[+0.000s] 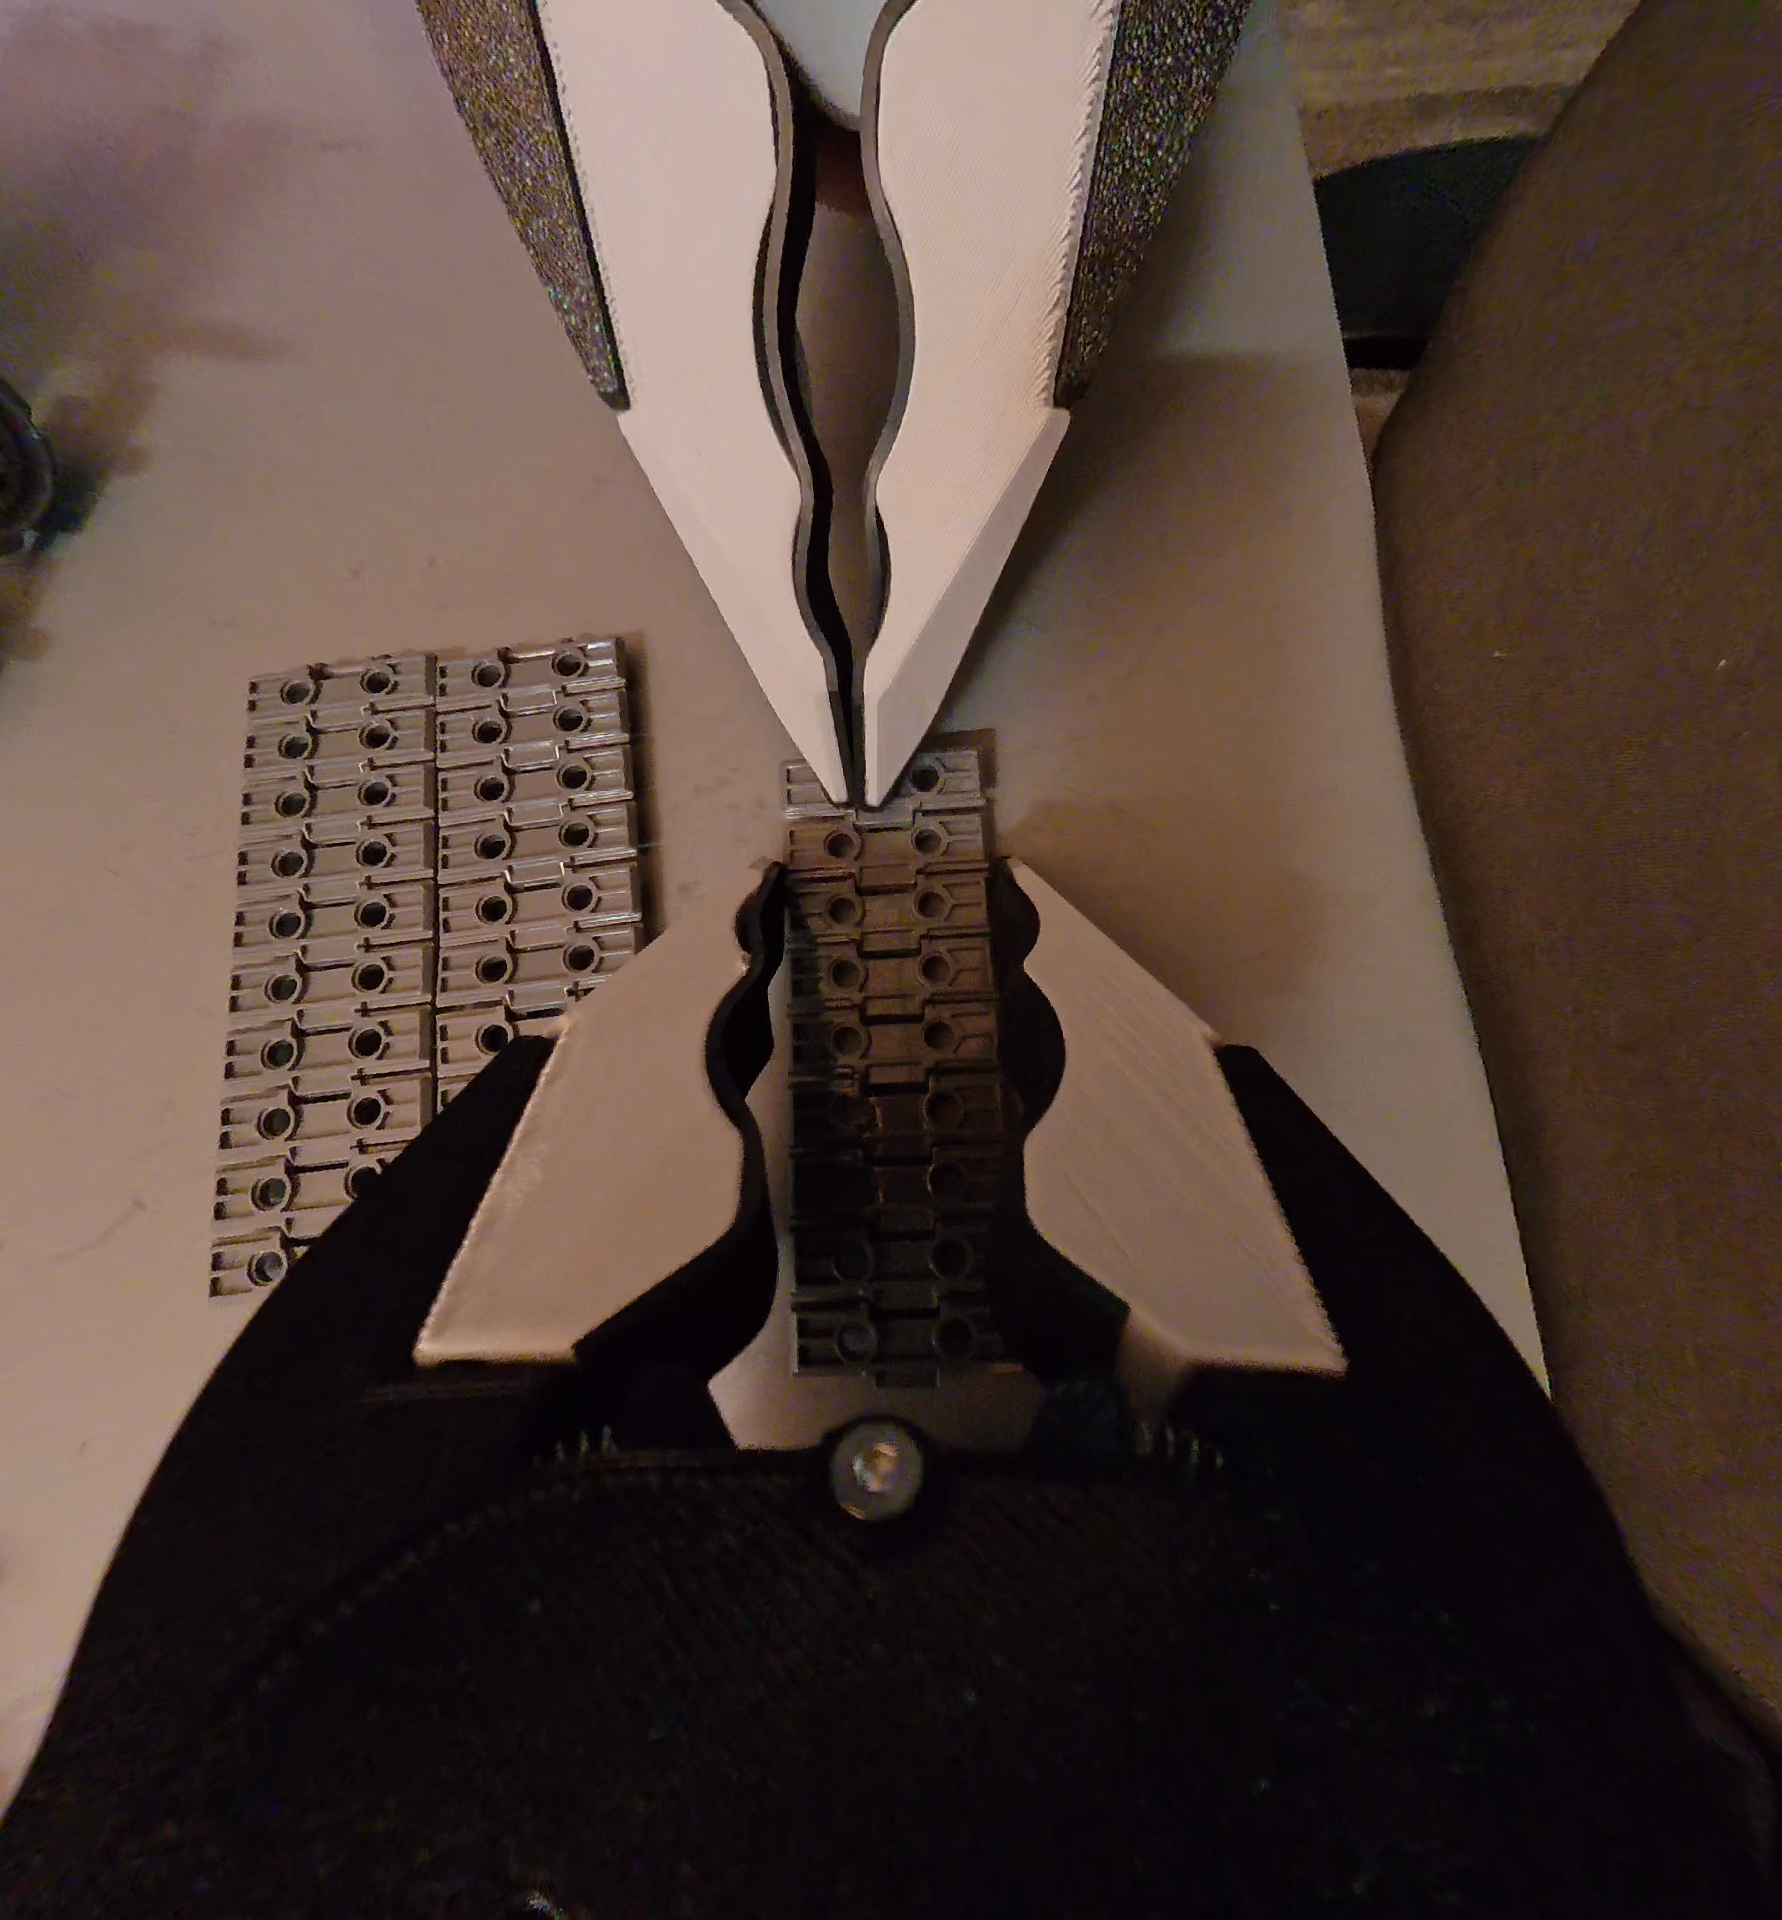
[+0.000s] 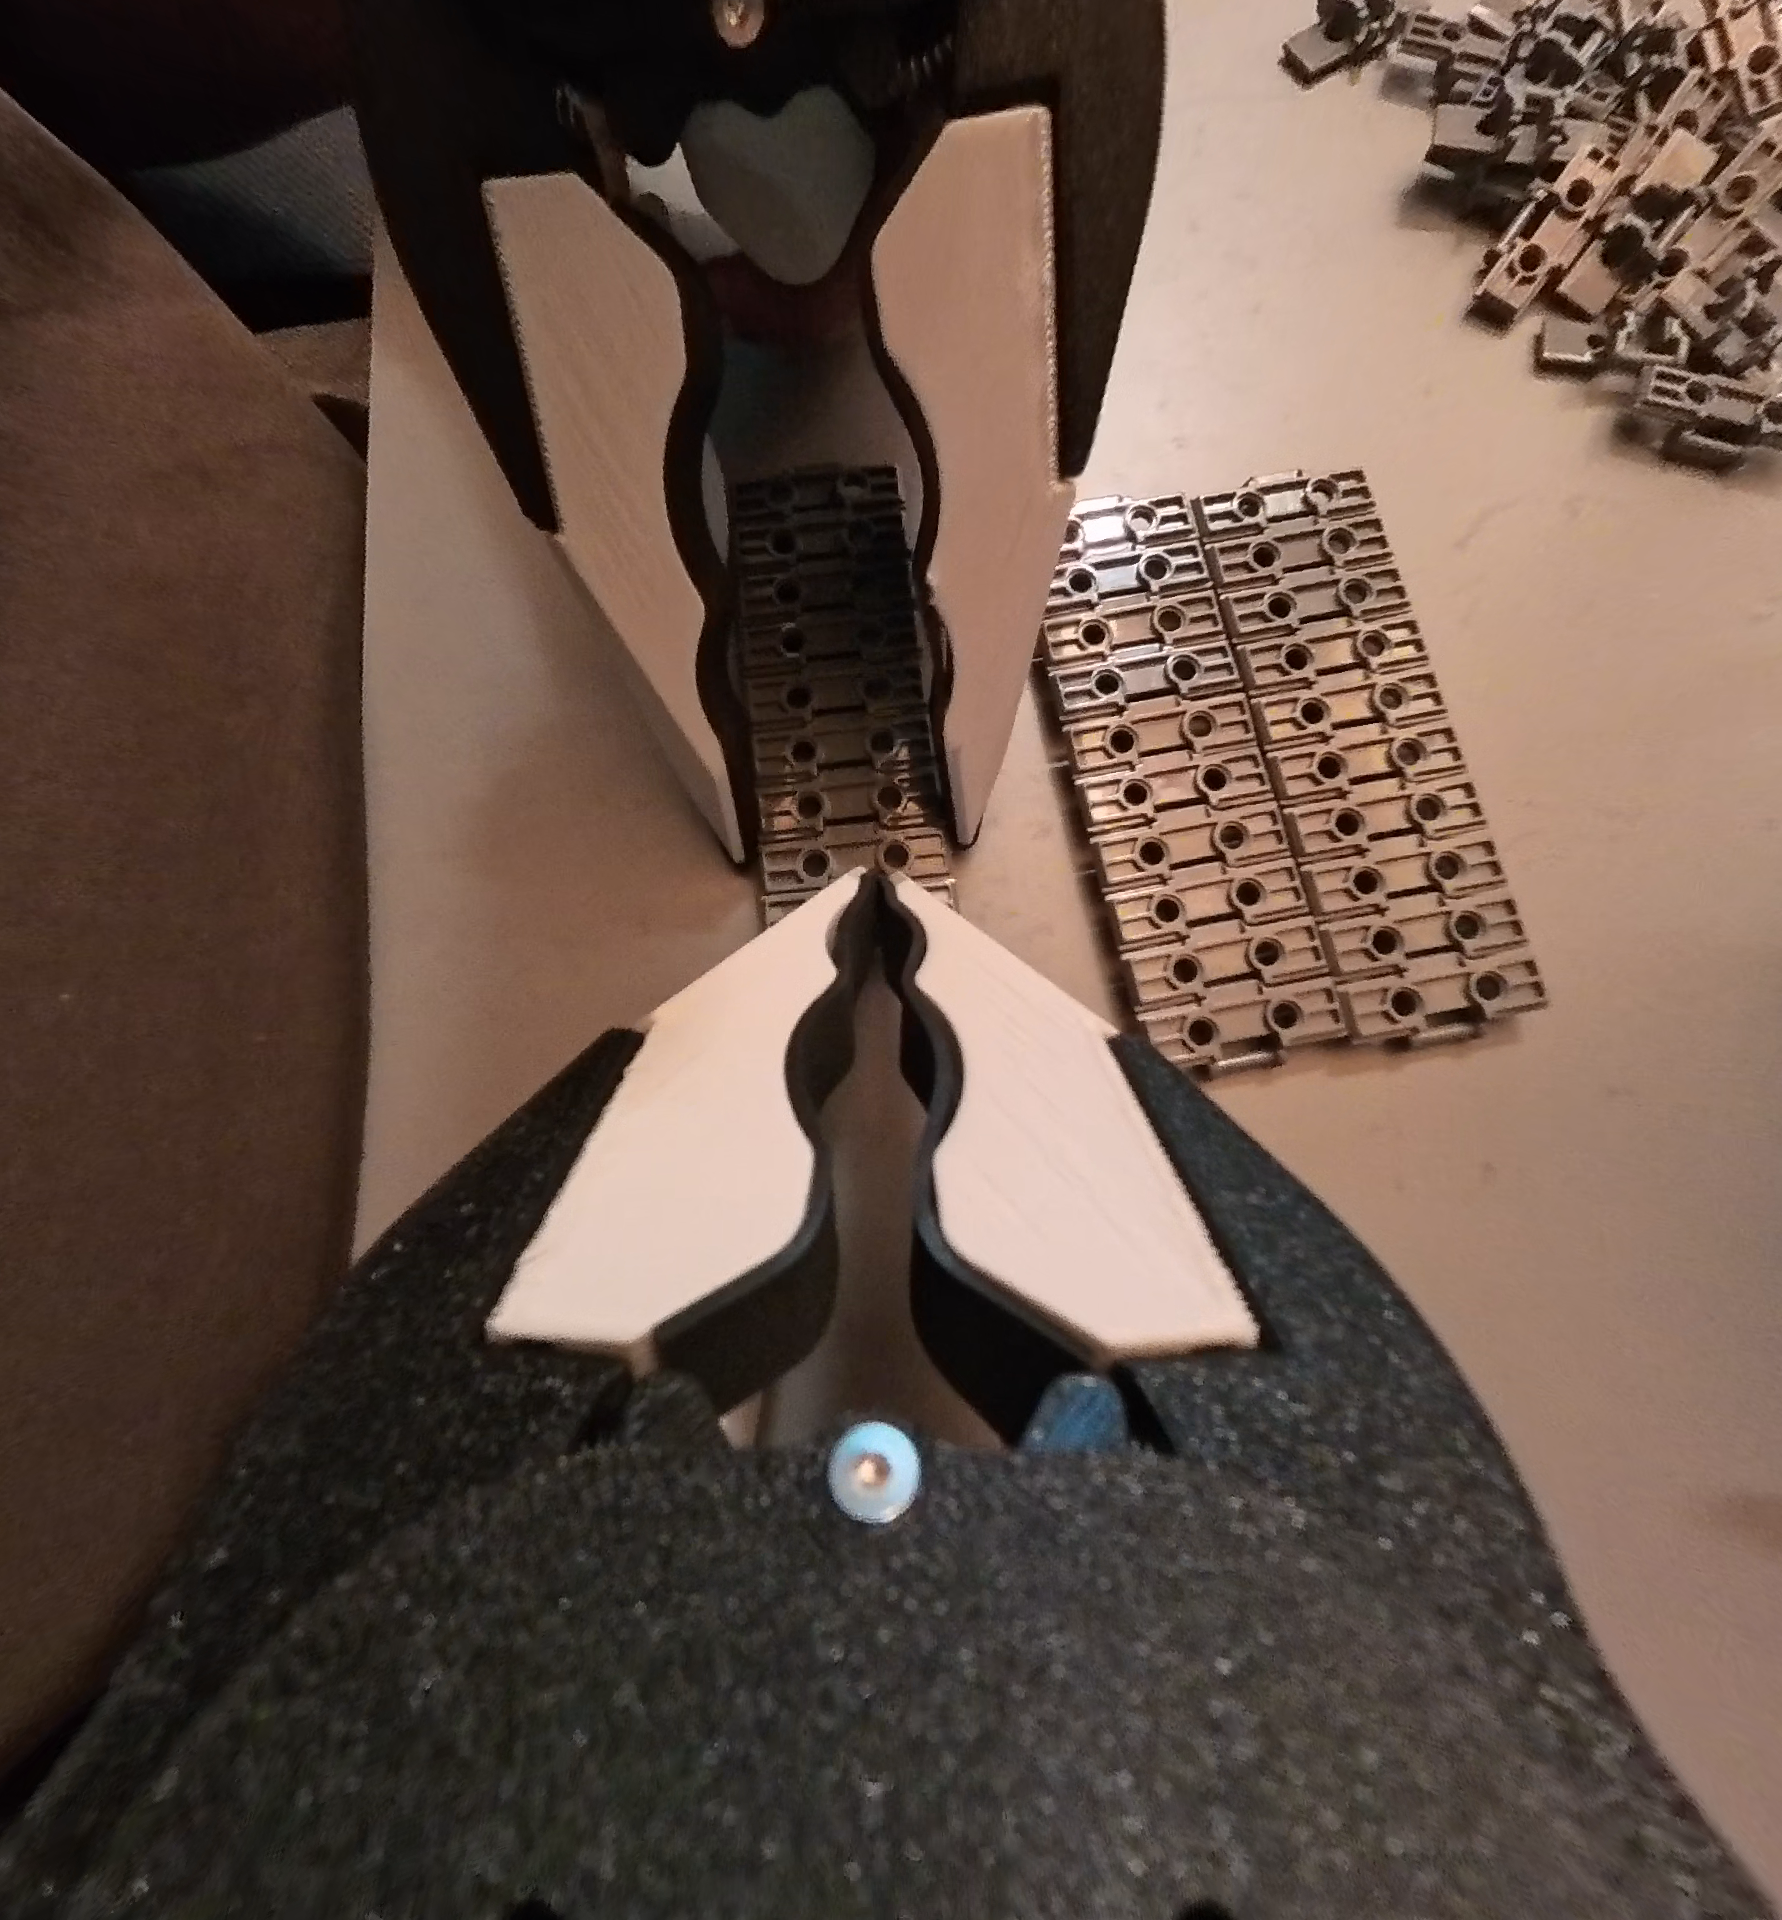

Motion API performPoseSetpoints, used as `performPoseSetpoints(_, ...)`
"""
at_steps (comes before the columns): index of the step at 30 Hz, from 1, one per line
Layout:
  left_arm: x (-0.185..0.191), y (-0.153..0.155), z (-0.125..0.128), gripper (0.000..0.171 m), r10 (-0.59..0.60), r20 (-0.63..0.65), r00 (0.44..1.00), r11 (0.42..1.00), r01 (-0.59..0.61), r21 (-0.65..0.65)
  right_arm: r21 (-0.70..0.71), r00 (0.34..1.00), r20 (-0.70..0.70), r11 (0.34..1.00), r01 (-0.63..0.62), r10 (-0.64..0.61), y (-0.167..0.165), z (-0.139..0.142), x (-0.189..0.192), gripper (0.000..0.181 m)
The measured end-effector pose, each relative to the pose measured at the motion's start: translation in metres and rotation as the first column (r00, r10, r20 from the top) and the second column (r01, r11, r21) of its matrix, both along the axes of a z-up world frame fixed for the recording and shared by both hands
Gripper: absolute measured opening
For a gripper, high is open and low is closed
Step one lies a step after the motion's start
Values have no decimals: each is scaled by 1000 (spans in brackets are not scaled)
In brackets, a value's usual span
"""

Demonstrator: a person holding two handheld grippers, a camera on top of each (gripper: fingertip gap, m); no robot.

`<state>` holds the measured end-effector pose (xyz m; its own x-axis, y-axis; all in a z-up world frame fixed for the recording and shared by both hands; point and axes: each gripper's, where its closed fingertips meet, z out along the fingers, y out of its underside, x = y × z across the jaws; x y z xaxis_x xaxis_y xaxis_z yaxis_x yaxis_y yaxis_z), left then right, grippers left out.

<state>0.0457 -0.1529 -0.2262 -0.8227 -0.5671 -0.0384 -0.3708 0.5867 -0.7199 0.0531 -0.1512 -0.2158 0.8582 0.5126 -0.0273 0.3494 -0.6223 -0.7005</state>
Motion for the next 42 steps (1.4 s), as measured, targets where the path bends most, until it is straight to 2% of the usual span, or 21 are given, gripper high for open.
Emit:
performPoseSetpoints(4,0,-1,0,37,-1,-13,1000,1000,1,-4,-53,999,28,998,25,-23,-3,-2,1,0)
performPoseSetpoints(9,-1,-2,0,37,-4,-42,999,1000,4,-11,-104,985,172,995,-7,25,-3,-3,1,0)
performPoseSetpoints(16,-1,-2,-1,37,11,-56,998,1000,-12,-2,-123,988,150,992,-11,30,-3,-3,1,0)
performPoseSetpoints(20,-1,-1,-1,37,9,-55,998,1000,-9,0,-105,984,176,994,-4,23,-1,-4,0,0)
performPoseSetpoints(25,-1,-1,-1,37,16,-50,999,1000,-16,-1,-31,960,279,999,13,-3,0,-4,0,0)
performPoseSetpoints(31,0,1,-1,39,37,-24,999,999,-37,-3,44,984,168,997,59,-65,2,-2,2,0)
performPoseSetpoints(34,0,5,1,43,55,-31,998,998,-56,-5,103,988,88,987,120,-129,6,8,8,22)
performPoseSetpoints(37,2,16,15,50,97,-13,995,994,-98,-44,185,985,-16,968,171,-170,7,27,14,26)
performPoseSetpoints(40,5,38,37,51,176,24,984,980,-173,-97,246,976,-66,944,219,-210,5,41,24,26)
performPoseSetpoints(42,11,74,45,52,280,81,957,960,-277,-42,279,971,-63,930,239,-231,3,45,30,28)
